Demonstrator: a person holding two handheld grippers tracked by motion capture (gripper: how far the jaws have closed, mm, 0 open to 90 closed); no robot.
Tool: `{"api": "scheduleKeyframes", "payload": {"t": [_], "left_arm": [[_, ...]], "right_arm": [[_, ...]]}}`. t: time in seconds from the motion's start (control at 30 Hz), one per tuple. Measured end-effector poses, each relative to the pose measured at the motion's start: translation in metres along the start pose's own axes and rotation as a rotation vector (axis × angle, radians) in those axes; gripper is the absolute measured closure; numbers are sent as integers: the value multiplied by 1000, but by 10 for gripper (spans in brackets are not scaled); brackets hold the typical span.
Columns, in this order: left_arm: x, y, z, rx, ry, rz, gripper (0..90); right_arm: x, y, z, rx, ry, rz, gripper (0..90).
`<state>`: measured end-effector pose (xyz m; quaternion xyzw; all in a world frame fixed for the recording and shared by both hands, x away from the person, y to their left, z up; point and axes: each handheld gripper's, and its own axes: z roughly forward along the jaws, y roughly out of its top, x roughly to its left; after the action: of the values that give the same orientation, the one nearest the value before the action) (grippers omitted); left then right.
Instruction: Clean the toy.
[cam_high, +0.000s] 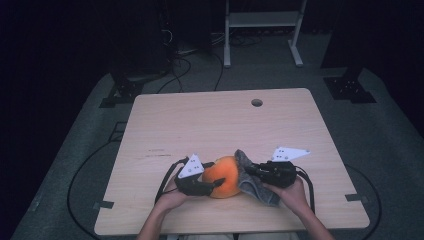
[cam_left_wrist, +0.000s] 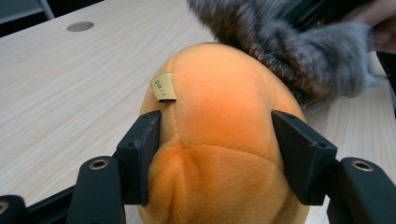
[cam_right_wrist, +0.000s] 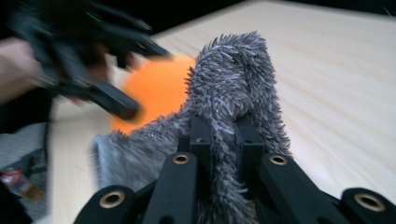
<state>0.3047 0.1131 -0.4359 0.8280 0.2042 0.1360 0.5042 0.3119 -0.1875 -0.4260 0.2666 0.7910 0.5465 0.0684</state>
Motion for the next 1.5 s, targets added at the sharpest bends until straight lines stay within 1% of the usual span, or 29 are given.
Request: {"api": "scheduleKeyframes", "payload": {"t": [0.03,0.1,0.2,0.27,0.3,0.33,0.37,0.43,0.53,0.57,0.6,0.7,0.8,0.83,0.87,0.93,1.0,1.03,1.07,1.13,1.17,1.23,1.27,1.33,1.37,1.4,1.43,1.47,1.5], "left_arm": [[1,-1,-1,-2,-2,-1,362],[2,-2,-1,-1,-2,-3,362],[3,-1,0,3,-1,-2,362],[2,-1,-1,7,-4,9,363],[2,-1,-1,7,-4,9,364],[1,-2,-1,5,-4,11,364],[0,-2,-1,5,-3,13,365],[-2,-1,0,10,-2,25,365],[-4,-1,2,10,-2,32,368],[-5,1,3,13,-1,42,370],[-7,2,3,15,0,46,370],[-9,3,4,16,-4,60,370],[-11,5,4,21,-16,72,352],[-11,7,3,19,-24,62,352],[-8,12,2,9,-44,10,248],[-5,16,4,29,-9,-43,138],[-5,16,8,59,-1,-60,95],[-6,13,14,82,-33,-86,139],[-6,13,14,82,-33,-86,216],[-14,13,15,42,-8,-23,332],[-14,13,15,42,-8,-23,375],[-20,17,14,-29,24,29,416],[-20,17,14,-29,24,29,418],[-22,17,18,-37,37,57,402],[-18,12,20,-32,4,36,387],[-18,12,20,-32,4,36,354],[-15,11,20,-28,-19,4,354],[-13,11,19,-23,-22,-14,216],[-12,13,19,-11,-10,-40,168]], "right_arm": [[5,4,4,12,-9,-37,806],[4,2,6,23,-8,-34,806],[-15,-12,7,64,-44,54,807],[-14,-9,3,68,-70,30,807],[-14,-9,3,68,-70,30,807],[-10,-3,0,18,-33,42,807],[-7,-1,1,6,-18,35,806],[-6,-2,7,30,-19,23,806],[-11,-8,9,47,-23,55,806],[-17,-11,6,86,-63,57,806],[-19,-12,3,90,-68,70,807],[-15,-4,-3,29,-30,60,806],[-9,0,0,28,-15,25,806],[-7,-1,2,42,-16,12,806],[-9,-5,4,59,-13,8,806],[-8,-6,2,61,-8,16,807],[-8,-7,1,63,-9,9,806],[-8,-9,0,66,-6,10,806],[-9,-9,-1,71,-8,11,806],[-10,-8,-4,75,-15,20,807],[-10,-8,-4,75,-15,20,807],[-6,0,-15,-10,1,28,807],[-6,0,-15,-10,1,28,807],[0,7,-17,-34,5,0,807],[0,7,-14,-10,-10,-20,807],[0,7,-14,-10,-10,-20,807],[-1,5,-12,-5,-6,-12,807],[-3,2,-10,6,2,-5,807],[-1,2,-8,9,5,-6,807]]}}
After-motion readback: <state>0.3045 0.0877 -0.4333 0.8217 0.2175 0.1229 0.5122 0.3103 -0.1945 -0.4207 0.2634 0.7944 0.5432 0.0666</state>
